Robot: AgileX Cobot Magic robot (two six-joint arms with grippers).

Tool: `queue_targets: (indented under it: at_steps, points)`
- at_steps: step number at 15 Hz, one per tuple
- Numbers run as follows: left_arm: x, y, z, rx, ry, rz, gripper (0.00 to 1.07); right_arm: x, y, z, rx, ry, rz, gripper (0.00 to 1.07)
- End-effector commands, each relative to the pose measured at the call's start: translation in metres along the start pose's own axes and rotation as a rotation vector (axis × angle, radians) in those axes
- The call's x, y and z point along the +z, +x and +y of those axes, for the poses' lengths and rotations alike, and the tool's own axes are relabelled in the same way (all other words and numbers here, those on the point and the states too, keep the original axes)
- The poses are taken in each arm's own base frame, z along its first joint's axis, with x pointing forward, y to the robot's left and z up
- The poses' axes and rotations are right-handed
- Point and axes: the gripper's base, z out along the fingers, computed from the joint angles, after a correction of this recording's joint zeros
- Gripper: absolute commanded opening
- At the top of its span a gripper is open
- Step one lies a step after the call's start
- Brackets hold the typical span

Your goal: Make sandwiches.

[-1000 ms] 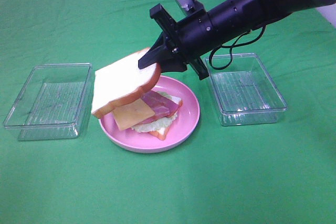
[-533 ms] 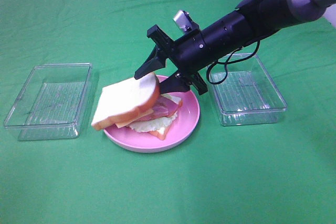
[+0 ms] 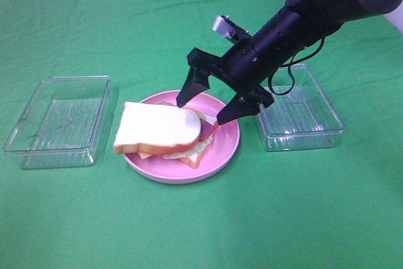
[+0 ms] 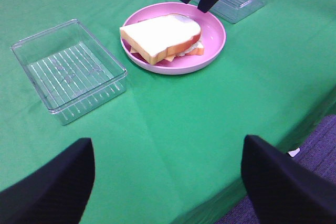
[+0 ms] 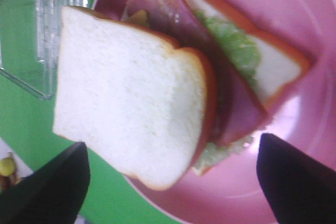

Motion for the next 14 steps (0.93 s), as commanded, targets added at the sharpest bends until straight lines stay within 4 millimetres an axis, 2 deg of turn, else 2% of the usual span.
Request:
queue_targets:
  at_steps: [1,3,4,5,6,9,11,12,14]
  points:
    - [-0.002,0.001,0.0,0.0,0.005,-0.029,0.73,-0.044,0.007,0.005,-0.124,0.242,-0.045,0.82]
    - [-0.002,0.001,0.0,0.0,0.005,-0.029,0.73,-0.076,0.017,0.013,-0.176,0.369,-0.059,0.82]
    - [-0.002,0.001,0.0,0.0,0.005,-0.029,0.73,-0.085,0.02,0.015,-0.186,0.4,-0.061,0.82]
    - [-0.002,0.001,0.0,0.0,0.005,-0.029,0.73,-0.107,0.03,0.02,-0.21,0.481,-0.061,0.82]
    - [-0.002,0.001,0.0,0.0,0.005,-0.029,0.73,-0.114,0.034,0.022,-0.215,0.498,-0.06,0.82]
    - [-0.002,0.001,0.0,0.0,0.005,-0.029,0.73,-0.152,0.061,0.036,-0.25,0.556,-0.084,0.82]
    - [-0.002,0.001,0.0,0.0,0.005,-0.029,0.73,-0.169,0.101,0.035,-0.262,0.568,-0.103,0.82]
    - [-0.002,0.001,0.0,0.0,0.005,-0.029,0.73,-0.173,0.11,0.035,-0.267,0.571,-0.11,0.82]
    - [-0.002,0.001,0.0,0.0,0.005,-0.029,0.73,-0.18,0.152,0.026,-0.275,0.587,-0.117,0.82]
